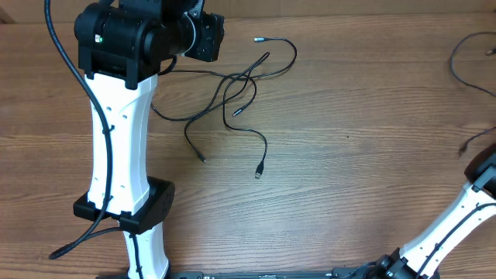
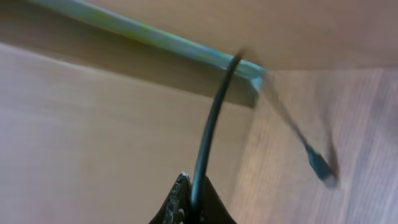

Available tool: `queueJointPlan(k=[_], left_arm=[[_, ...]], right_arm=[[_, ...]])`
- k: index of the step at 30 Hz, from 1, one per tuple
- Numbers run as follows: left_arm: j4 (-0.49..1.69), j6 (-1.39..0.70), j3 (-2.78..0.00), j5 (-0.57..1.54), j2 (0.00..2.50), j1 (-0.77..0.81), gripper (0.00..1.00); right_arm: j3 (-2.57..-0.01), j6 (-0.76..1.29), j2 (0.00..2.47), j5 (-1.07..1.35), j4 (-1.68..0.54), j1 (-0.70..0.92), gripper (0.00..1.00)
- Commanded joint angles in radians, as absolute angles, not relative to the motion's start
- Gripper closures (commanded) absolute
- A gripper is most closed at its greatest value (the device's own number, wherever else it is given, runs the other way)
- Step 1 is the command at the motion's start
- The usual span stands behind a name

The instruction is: Untangle cables

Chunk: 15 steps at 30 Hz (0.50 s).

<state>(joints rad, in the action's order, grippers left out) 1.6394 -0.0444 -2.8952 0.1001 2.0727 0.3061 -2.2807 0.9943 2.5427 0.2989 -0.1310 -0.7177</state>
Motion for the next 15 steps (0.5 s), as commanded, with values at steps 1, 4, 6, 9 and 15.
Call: queueJointPlan(k=[1,4,6,9,15], left_arm=[[1.638,-0.025,-2.908,0.105,2.053,0.308,0.48],[1.638,-0.034,-2.908,0.105,2.053,0.308,0.50],[1.641,-0.034,-2.908,0.105,2.053,0.308,0.51],[1.643,-0.033,-2.908,0.126,2.053,0.308,0.51],[1.645,-0.033,-2.908,0.131,2.053,0.308,0.51]], right_arm=[[-2.270,0.963,2.635,0.290,-0.161,-0.704,0.96],[-2.270,0.934,2.683,0.293,-0.187,-0.699,0.96],[-2.270,0.929,2.695,0.292,-0.228,-0.696,0.55],[-2.272,0.886,2.695,0.336,-0.251,-0.695,0.00],[-2.371,0.895,2.604,0.647,-0.157,-0.698,0.00]])
